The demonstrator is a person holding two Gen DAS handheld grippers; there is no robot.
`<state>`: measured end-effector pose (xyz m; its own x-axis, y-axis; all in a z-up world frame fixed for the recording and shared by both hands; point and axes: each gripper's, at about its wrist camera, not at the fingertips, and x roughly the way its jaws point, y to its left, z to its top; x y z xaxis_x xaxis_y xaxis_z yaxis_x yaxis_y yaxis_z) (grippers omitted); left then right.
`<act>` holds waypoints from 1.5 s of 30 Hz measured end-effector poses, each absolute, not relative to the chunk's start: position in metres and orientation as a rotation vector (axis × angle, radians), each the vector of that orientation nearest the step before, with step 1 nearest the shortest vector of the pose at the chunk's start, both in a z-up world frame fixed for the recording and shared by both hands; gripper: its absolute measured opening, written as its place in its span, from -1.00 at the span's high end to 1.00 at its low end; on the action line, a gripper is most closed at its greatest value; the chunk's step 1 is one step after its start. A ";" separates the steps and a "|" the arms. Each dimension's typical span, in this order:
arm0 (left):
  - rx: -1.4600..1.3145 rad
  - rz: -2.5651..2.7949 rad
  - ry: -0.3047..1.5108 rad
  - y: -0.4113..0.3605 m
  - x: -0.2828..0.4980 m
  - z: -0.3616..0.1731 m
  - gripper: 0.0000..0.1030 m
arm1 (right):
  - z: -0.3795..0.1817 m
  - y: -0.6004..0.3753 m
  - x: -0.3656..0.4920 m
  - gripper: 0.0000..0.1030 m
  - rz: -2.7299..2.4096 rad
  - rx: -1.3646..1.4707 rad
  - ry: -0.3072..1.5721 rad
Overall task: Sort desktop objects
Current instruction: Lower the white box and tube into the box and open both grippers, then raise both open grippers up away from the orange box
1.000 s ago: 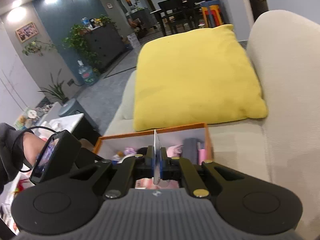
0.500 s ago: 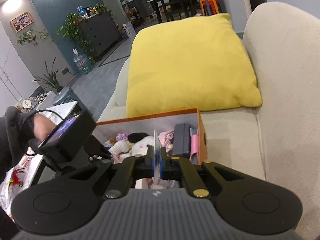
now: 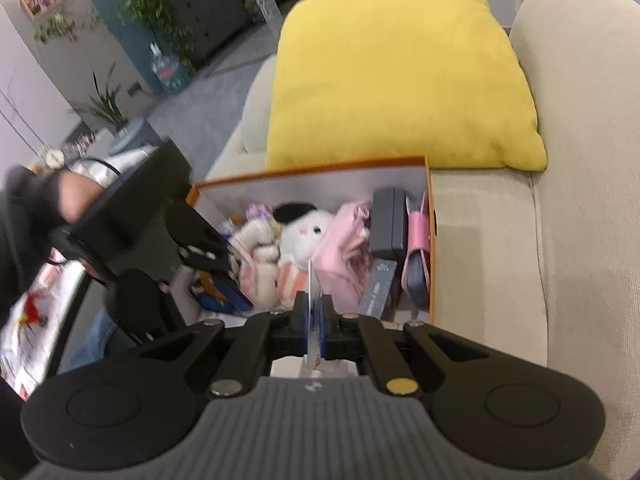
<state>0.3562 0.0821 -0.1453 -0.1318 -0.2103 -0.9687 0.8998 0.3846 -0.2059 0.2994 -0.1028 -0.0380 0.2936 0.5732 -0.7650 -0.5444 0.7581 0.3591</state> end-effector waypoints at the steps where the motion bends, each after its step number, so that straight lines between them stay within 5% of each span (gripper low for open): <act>1: 0.676 -1.086 1.357 0.084 0.355 -0.143 -0.34 | -0.041 -0.100 0.300 0.91 0.742 0.020 1.043; 16: 0.643 -0.928 1.217 0.091 0.325 -0.110 -0.26 | -0.082 -0.065 0.299 0.91 0.674 -0.172 1.114; 28: 0.651 -0.758 1.136 0.075 0.268 -0.058 -0.26 | -0.052 -0.075 0.276 0.71 0.686 -0.152 1.040; 33: 0.585 -0.628 1.082 0.071 0.243 -0.041 -0.26 | -0.039 -0.084 0.259 0.59 0.700 -0.117 1.002; 41: 0.367 -0.358 0.920 0.071 0.216 -0.034 -0.28 | -0.032 -0.088 0.237 0.12 0.719 -0.113 0.914; 45: 0.179 -0.210 0.853 0.086 0.215 -0.044 -0.43 | -0.037 -0.089 0.231 -0.02 0.702 -0.118 0.871</act>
